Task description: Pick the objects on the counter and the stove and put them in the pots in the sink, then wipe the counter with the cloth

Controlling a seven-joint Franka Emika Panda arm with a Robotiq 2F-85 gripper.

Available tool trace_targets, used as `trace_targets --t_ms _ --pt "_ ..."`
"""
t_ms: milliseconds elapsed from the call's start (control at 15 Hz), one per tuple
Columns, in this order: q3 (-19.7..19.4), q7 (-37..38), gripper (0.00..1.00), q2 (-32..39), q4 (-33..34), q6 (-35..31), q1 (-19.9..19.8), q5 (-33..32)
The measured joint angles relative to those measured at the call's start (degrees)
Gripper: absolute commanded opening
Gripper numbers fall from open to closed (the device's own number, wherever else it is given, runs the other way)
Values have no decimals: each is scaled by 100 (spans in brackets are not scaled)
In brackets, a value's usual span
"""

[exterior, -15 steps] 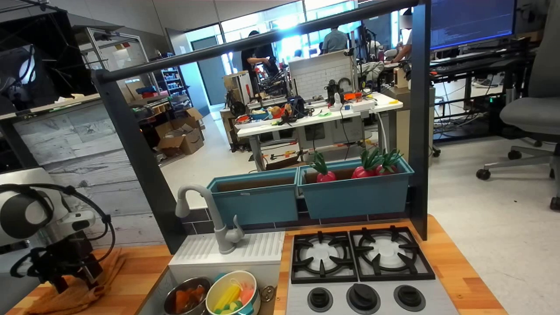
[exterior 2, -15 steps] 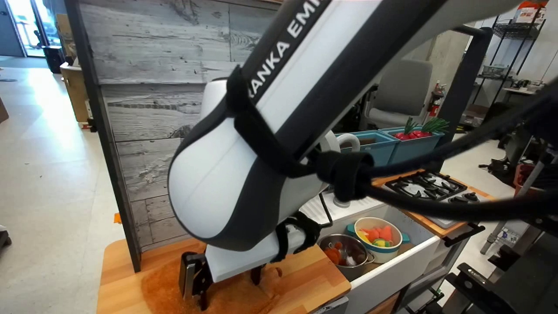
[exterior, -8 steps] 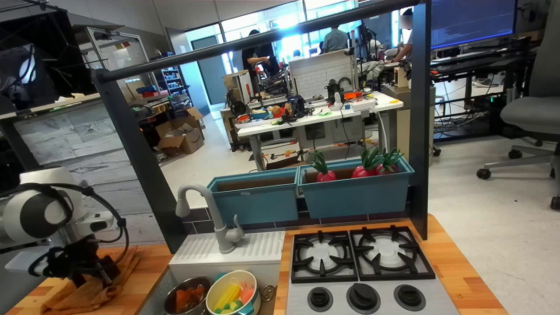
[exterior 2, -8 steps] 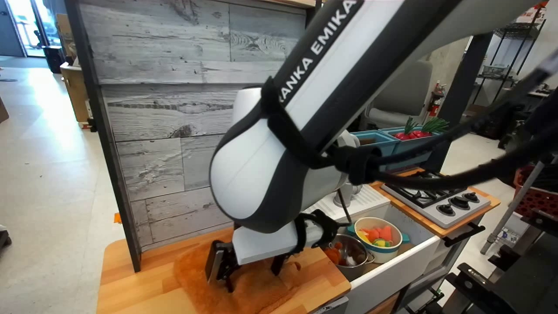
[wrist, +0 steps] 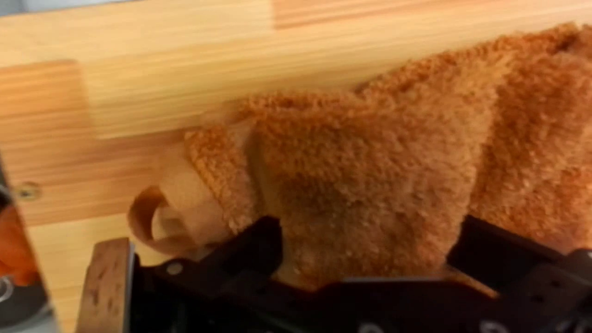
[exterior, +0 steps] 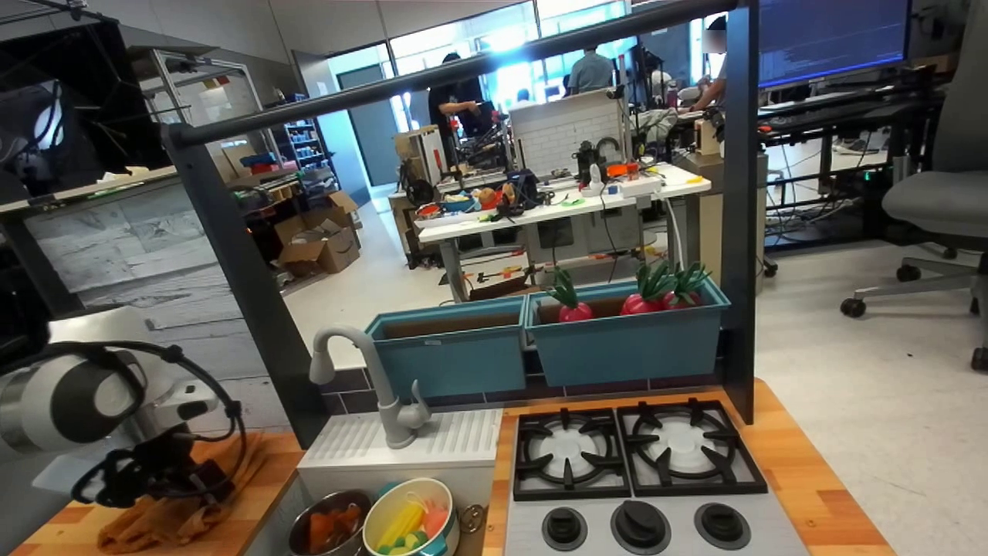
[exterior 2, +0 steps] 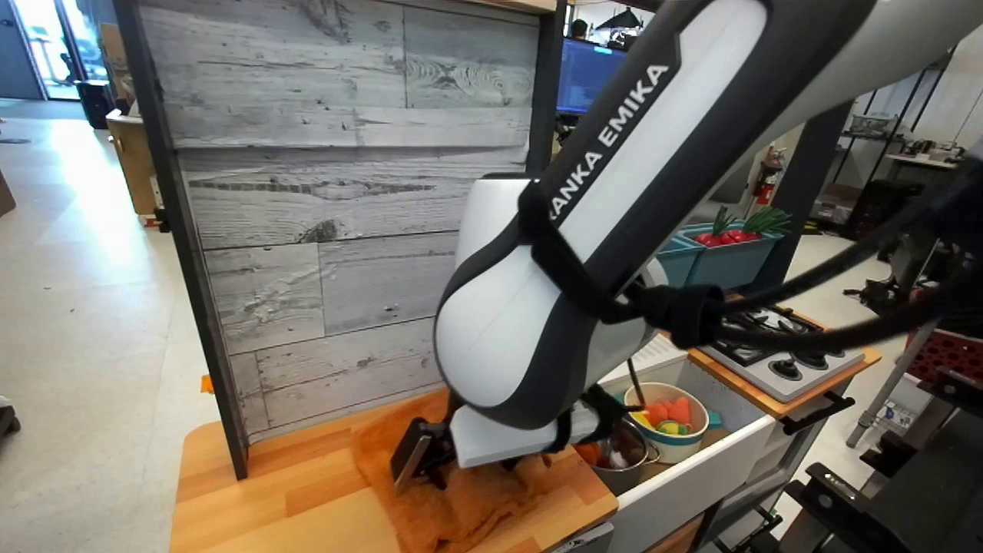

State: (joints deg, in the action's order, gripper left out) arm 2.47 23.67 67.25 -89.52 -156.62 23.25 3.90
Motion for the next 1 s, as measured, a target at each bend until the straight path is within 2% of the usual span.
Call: trace_targets --t_ms 333,533,733,1000 --pt "310 -31 100 138 587 -203 1040 -48" --pt "363 -30 100 294 974 -140 1346 -30" --pt "291 -28 100 394 1061 -86 1123 40" --pt "263 -28 100 359 871 -87 393 255"
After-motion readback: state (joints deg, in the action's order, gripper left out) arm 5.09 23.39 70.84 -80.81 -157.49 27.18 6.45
